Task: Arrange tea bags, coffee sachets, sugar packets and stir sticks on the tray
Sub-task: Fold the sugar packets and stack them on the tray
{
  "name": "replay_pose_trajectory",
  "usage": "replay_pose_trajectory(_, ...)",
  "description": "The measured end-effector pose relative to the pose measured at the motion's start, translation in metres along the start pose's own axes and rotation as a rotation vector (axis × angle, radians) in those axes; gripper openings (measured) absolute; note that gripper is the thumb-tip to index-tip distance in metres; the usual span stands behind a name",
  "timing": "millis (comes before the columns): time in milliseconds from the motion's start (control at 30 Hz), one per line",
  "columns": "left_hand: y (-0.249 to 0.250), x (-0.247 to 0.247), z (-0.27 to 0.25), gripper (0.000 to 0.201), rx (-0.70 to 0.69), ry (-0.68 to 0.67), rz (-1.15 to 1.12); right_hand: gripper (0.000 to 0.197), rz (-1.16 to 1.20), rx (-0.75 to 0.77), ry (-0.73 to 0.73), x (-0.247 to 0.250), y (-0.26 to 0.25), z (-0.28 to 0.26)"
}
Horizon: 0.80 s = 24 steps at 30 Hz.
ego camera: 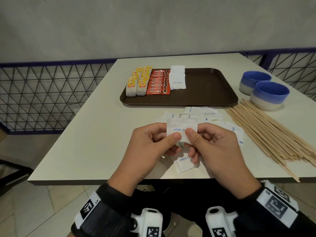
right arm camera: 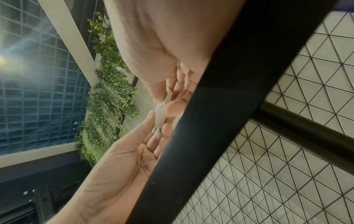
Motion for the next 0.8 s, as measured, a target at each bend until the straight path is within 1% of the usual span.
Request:
replay_pose_trajectory(200, -0.001, 0.000, 0.000, 0.023, 0.006, 0.003, -0.013, 0.017, -0.013, -0.038, 0.029, 0.000, -0.002, 0.001)
replay_pose_trajectory(300, 0.001, 0.001, 0.000, 0.021, 0.006, 0.017, -0.006, 0.013, -0.020, -0.084, 0.049, 0.008, -0.006, 0.004)
replay_pose_trajectory(367, 0.001, 0.000, -0.001, 0.020, 0.013, 0.013, 0.005, 0.014, -0.110, -0.076, 0.025, 0.015, -0.017, 0.008)
replay_pose_trajectory(467, 0.001, 0.001, -0.001, 0.020, 0.015, 0.017, 0.013, 0.025, -0.382, -0.012, -0.120, 0.017, -0.042, 0.018)
replay_pose_trajectory(500, 0.001, 0.002, -0.001, 0.019, 0.013, 0.020, 0.022, 0.023, -0.473, 0.015, -0.193, 0.013, -0.049, 0.021)
replay_pose_trajectory(567, 0.003, 0.001, -0.001, 0.018, 0.010, 0.015, 0.043, 0.011, -0.605, 0.048, -0.361, 0.000, -0.058, 0.026)
replay_pose_trajectory(600, 0.002, 0.000, -0.001, 0.018, 0.012, 0.013, 0.055, 0.007, -0.642, 0.038, -0.435, -0.005, -0.058, 0.030)
replay_pose_trajectory(667, 0.002, -0.002, -0.002, 0.019, 0.016, 0.016, 0.068, 0.005, -0.713, -0.008, -0.554, -0.012, -0.056, 0.039)
replay_pose_trajectory(733, 0.002, 0.000, -0.001, 0.024, 0.000, 0.052, 0.047, 0.007, -0.793, -0.053, -0.633, -0.014, -0.057, 0.055)
replay_pose_trajectory(767, 0.003, 0.003, 0.000, 0.026, -0.015, 0.081, 0.023, 0.008, -0.818, -0.071, -0.642, -0.012, -0.059, 0.067)
replay_pose_trajectory(800, 0.004, 0.007, 0.000, 0.026, -0.030, 0.109, -0.003, 0.008, -0.830, -0.088, -0.619, -0.008, -0.060, 0.083)
Point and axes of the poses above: each hand's wrist, its own z-axis towards the middle knuckle, its own x-axis out of the back of the hand, y = z × x, the point moved 10 cm from there along z, towards the middle knuckle, and after that the axes turned 13 degrees about -z, right-handed, at the moved point
